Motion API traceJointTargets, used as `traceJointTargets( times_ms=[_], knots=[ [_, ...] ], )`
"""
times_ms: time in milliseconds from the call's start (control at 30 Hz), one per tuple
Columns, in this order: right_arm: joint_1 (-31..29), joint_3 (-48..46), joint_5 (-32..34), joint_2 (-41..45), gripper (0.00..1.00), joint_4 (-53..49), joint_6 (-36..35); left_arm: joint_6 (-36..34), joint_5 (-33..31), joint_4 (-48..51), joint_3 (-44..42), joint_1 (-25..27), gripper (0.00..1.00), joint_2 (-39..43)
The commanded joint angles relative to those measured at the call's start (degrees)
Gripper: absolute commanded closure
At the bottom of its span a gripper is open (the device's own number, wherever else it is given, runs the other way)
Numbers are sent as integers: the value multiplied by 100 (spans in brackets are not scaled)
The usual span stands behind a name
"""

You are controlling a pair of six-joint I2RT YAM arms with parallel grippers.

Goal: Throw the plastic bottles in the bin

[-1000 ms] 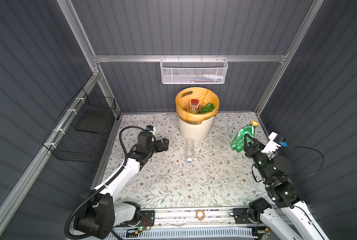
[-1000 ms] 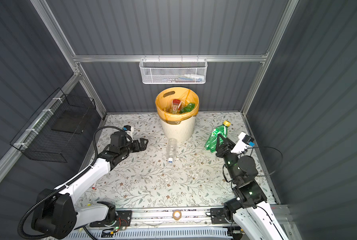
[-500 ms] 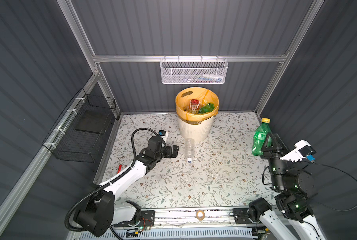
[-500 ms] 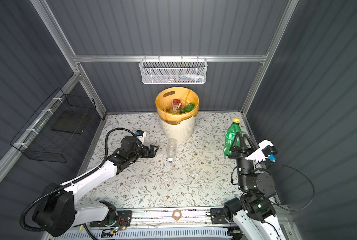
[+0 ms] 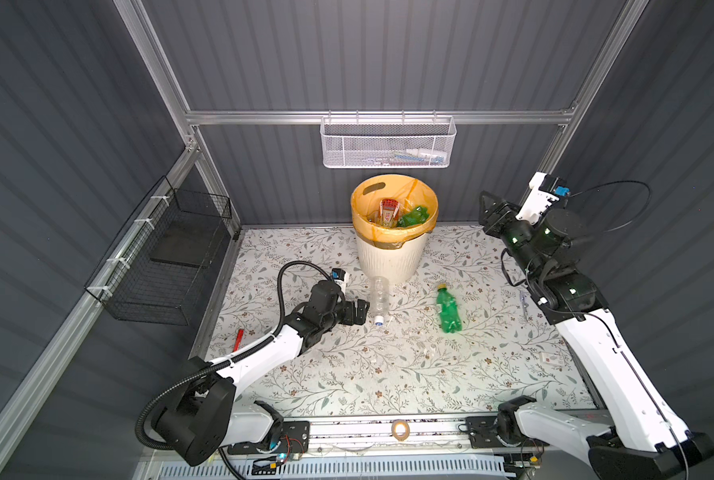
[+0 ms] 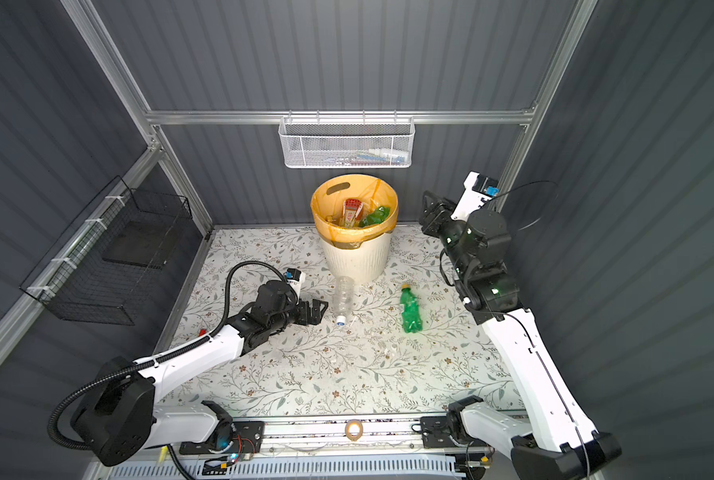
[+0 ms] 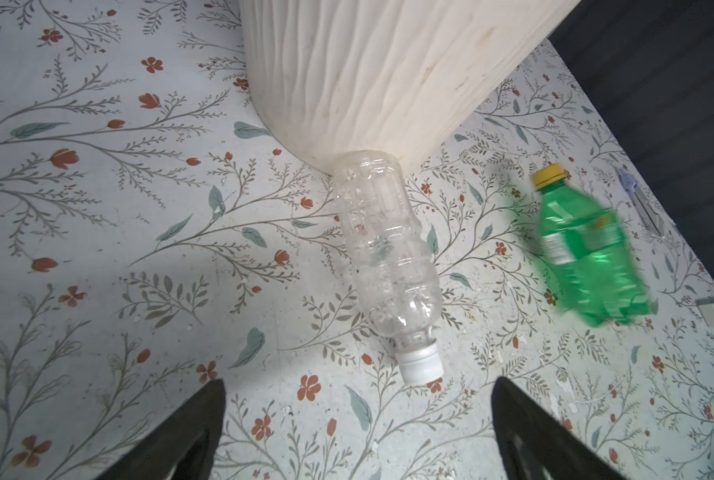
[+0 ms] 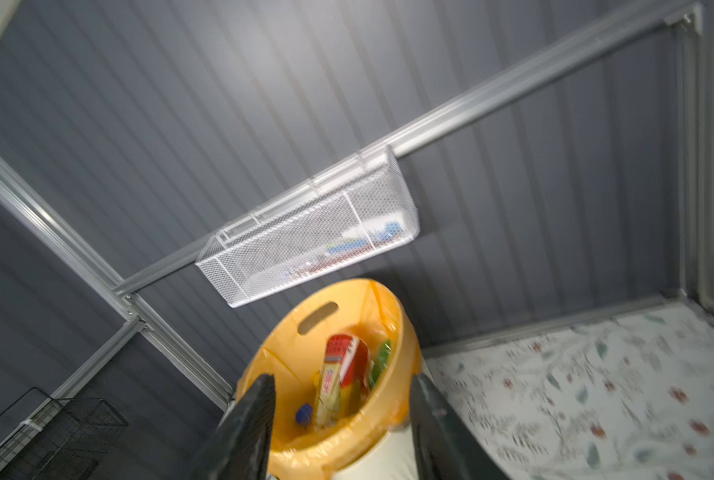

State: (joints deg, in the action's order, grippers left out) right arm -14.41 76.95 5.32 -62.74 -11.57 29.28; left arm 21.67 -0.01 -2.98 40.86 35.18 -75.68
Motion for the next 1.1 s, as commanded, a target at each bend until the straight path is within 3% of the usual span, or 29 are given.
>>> traceJointTargets(
  times_ms=[0,100,300,700,1067],
  knots=[
    [347,-446,-295,258,37,-1589,203,-61,-22,13,81,-3,0,-155],
    [548,-968,-374,390,27,-2159,79,-104,19,-61,191,-2,0,-324],
    [621,-1828,-1332,-265,10,-2281,-302,-19,250,-315,349,-2,0,-747],
    [481,-2050,-2339,-1190,3,-1209,343,2,203,-290,318,-3,0,-755],
    [-707,-2426,-2176,-1875,3,-691,1080,109,442,-509,351,-3,0,-1015]
  ],
)
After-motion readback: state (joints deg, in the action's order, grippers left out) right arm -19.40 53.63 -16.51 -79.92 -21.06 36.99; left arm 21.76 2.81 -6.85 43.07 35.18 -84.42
